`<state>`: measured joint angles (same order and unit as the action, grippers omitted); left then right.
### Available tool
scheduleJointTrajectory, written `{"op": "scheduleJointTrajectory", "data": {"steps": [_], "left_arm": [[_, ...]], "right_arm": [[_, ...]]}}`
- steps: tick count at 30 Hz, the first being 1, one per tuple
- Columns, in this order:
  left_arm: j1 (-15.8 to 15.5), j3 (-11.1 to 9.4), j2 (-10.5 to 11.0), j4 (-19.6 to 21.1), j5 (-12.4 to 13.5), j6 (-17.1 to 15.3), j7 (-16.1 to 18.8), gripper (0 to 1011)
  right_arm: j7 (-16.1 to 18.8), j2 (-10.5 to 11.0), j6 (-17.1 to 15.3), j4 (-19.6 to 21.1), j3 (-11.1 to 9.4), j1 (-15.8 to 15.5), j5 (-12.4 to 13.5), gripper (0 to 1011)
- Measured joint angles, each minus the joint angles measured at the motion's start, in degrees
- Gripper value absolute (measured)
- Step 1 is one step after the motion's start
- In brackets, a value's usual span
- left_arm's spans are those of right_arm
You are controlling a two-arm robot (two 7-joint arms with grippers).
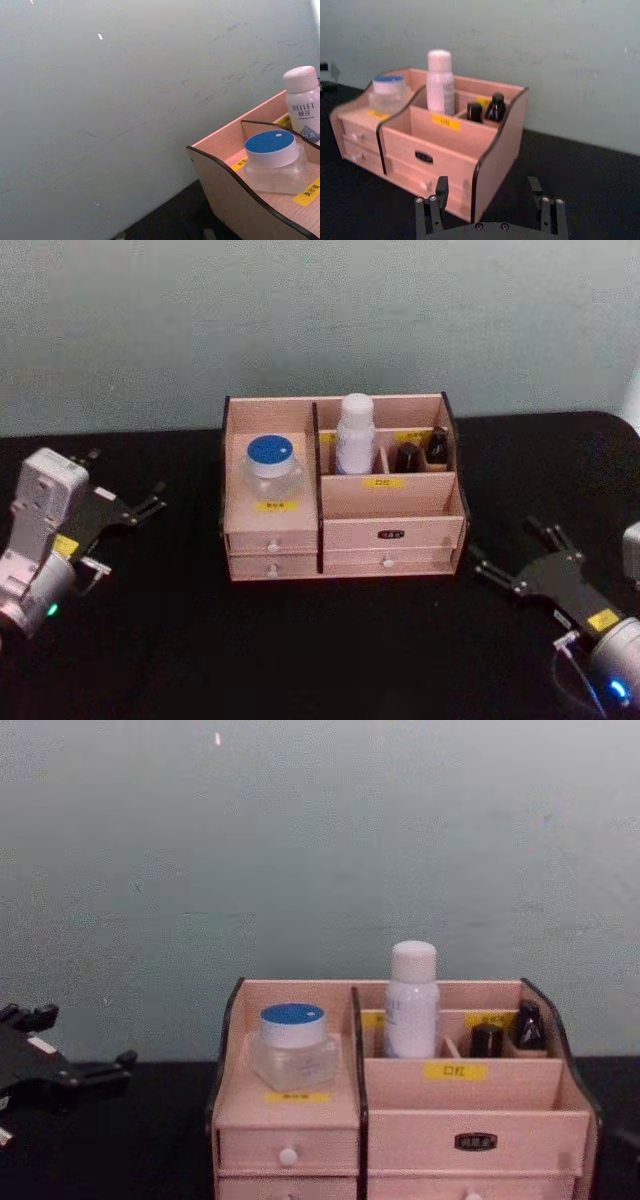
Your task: Pick up the facial cleanser and watermelon frost from the table and place them into the tiered storage box.
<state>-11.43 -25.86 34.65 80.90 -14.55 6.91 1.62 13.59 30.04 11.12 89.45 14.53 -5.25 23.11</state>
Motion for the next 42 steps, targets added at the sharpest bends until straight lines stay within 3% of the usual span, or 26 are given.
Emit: {"op": "scheduleJointTrajectory", "data": {"steps": [13,42], "left_arm": [[0.00,0.00,0.00,0.00,0.00,0.00,0.00,1001],[0.00,0.00,0.00,0.00,0.00,0.00,0.00,1001]], "right_arm": [[0.15,-3.03,0.66,-4.69,0.00,0.92,-2.79,1000],[0.10,-2.69,0.69,-4.21,-0.02,0.54,-2.59,1000]]}}
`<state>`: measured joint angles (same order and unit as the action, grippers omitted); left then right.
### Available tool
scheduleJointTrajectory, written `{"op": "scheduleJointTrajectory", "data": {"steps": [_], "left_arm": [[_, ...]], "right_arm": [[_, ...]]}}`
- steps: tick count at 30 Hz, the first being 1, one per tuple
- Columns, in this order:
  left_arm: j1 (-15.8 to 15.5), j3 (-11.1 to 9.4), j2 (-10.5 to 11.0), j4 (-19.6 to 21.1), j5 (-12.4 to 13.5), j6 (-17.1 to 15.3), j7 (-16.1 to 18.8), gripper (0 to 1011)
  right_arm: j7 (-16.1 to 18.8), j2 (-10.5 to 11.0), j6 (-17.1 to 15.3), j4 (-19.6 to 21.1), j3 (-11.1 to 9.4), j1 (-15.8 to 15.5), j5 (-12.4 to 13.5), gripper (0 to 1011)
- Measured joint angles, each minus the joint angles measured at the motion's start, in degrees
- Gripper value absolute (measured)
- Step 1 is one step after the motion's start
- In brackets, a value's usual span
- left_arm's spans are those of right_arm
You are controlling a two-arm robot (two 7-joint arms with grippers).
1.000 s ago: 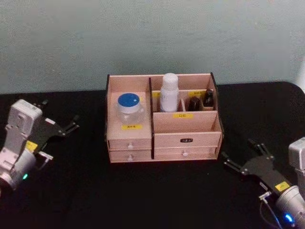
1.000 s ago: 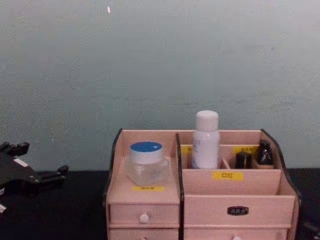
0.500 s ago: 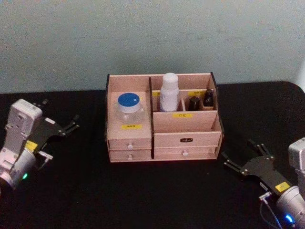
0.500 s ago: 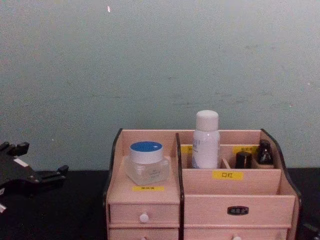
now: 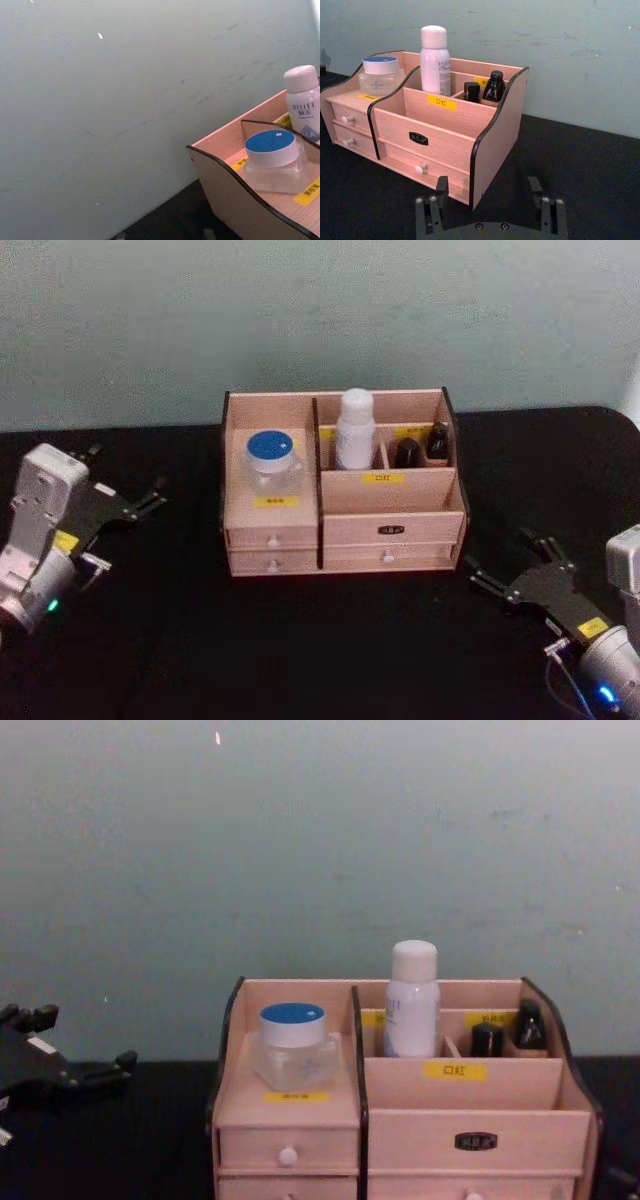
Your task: Pick up the facial cleanser and watermelon frost from the table and place them into the tiered storage box.
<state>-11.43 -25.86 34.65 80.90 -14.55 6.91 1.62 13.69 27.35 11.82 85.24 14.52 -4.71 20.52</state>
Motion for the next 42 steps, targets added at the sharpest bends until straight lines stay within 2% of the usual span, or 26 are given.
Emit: {"op": "scheduleJointTrajectory", "data": {"steps": [42], "left_arm": [[0.00,0.00,0.00,0.00,0.00,0.00,0.00,1001]], "right_arm": [[0.00,0.05,-0.01,0.06,0.00,-0.05,0.08,1000]]}}
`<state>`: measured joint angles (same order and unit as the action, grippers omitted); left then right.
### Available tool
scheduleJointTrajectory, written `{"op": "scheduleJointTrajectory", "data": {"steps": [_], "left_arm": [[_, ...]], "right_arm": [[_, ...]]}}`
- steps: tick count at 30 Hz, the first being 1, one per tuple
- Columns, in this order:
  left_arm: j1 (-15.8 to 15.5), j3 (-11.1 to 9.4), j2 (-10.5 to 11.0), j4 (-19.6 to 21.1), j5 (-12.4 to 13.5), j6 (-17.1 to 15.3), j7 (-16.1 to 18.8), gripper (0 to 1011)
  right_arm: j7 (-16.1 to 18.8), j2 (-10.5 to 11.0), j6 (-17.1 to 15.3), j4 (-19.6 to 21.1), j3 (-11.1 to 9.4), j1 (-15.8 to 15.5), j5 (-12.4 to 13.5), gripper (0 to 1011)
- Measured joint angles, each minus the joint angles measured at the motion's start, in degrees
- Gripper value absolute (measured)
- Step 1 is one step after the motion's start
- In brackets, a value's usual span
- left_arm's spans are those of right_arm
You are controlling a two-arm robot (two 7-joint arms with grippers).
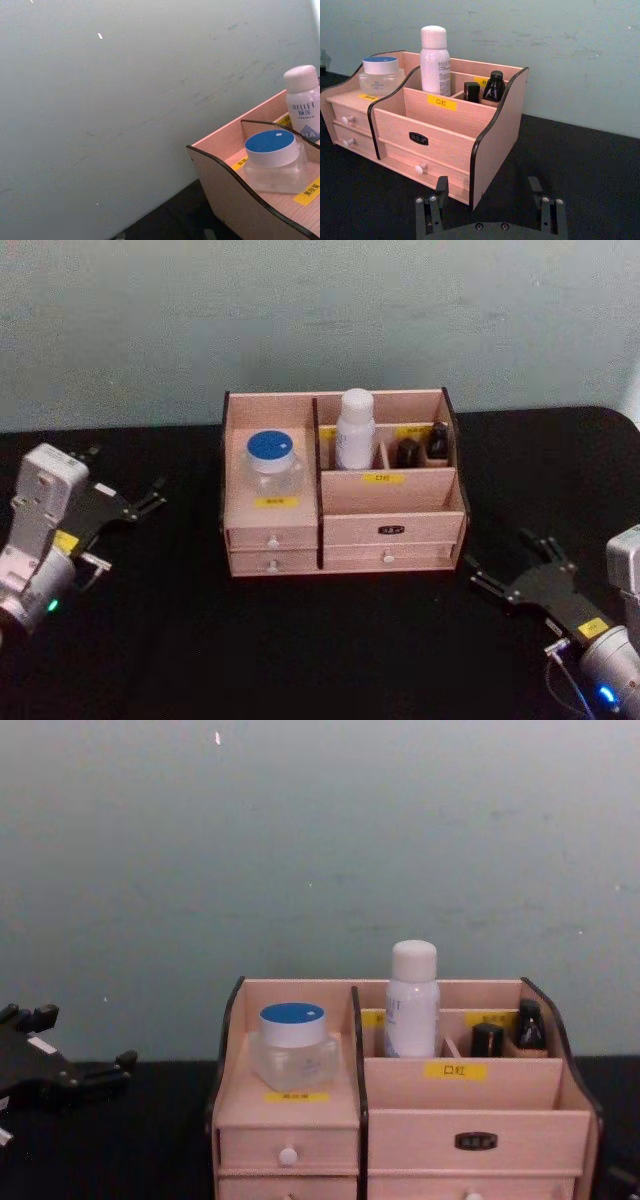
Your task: Pick up the facial cleanser and watermelon frost from the table and place them into the tiered storage box.
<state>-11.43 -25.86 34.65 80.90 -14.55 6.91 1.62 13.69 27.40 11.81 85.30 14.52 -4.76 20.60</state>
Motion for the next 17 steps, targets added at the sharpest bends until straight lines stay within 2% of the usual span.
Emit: {"op": "scheduleJointTrajectory", "data": {"steps": [17], "left_arm": [[0.00,0.00,0.00,0.00,0.00,0.00,0.00,1001]], "right_arm": [[0.00,0.00,0.00,0.00,0.00,0.00,0.00,1000]]}}
